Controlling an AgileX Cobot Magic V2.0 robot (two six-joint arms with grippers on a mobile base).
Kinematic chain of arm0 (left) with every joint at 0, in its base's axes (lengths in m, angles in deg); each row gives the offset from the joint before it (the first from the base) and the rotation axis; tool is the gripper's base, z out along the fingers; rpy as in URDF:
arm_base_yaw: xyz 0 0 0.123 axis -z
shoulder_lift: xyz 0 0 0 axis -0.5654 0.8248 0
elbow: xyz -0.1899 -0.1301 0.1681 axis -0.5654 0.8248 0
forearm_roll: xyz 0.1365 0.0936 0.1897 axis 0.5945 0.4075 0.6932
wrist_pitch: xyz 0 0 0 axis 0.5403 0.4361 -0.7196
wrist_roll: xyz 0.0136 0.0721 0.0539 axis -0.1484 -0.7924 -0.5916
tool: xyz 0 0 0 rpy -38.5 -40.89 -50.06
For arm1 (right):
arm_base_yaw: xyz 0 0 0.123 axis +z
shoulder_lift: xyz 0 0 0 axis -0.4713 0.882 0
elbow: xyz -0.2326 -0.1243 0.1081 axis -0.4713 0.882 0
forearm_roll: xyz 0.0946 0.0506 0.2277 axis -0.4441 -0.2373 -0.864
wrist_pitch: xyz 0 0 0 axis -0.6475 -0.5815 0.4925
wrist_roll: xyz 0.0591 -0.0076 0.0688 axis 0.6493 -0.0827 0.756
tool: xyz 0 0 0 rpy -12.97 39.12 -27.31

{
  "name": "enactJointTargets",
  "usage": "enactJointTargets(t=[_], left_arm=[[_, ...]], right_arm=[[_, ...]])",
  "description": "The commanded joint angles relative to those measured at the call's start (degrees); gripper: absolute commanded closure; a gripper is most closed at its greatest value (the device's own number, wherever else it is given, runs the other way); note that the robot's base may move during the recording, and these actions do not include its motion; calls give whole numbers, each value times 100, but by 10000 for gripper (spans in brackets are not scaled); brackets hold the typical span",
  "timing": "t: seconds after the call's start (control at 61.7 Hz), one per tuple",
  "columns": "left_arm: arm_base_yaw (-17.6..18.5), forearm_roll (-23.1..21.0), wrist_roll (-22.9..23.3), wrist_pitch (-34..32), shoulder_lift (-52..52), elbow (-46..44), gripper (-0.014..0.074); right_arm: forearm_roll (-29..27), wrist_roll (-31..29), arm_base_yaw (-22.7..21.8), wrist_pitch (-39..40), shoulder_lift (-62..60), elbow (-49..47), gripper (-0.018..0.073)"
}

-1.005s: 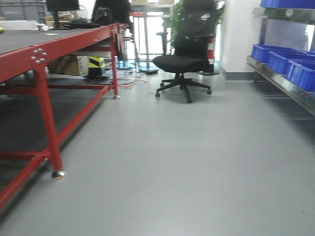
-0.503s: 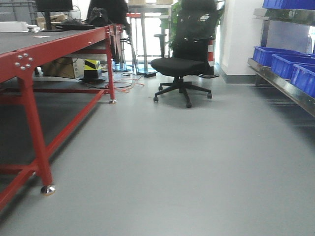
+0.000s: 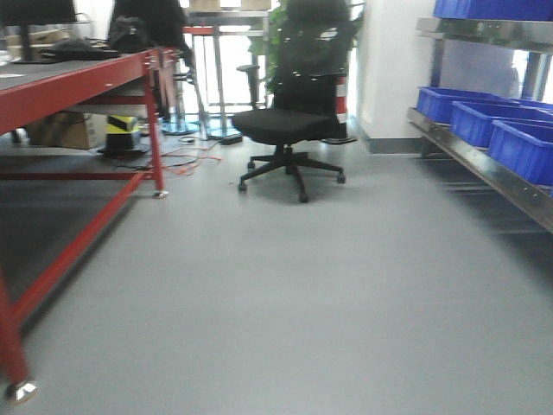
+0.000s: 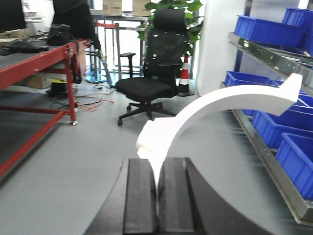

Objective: Grab PVC pipe and place in blue bin
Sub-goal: 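Drive the base toward the shelf of blue bins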

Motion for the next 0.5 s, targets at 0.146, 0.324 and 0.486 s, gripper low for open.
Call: enactJointTargets(t=[0.146, 0.324, 0.486], left_arm=[[-18, -26, 13, -161, -29, -14, 707], [-18, -26, 13, -161, -29, -14, 707], [-18, -26, 13, -161, -29, -14, 707]], right_arm=[[11, -11, -1, 135, -14, 7, 728], [11, -11, -1, 135, -14, 7, 728], [11, -11, -1, 135, -14, 7, 728]])
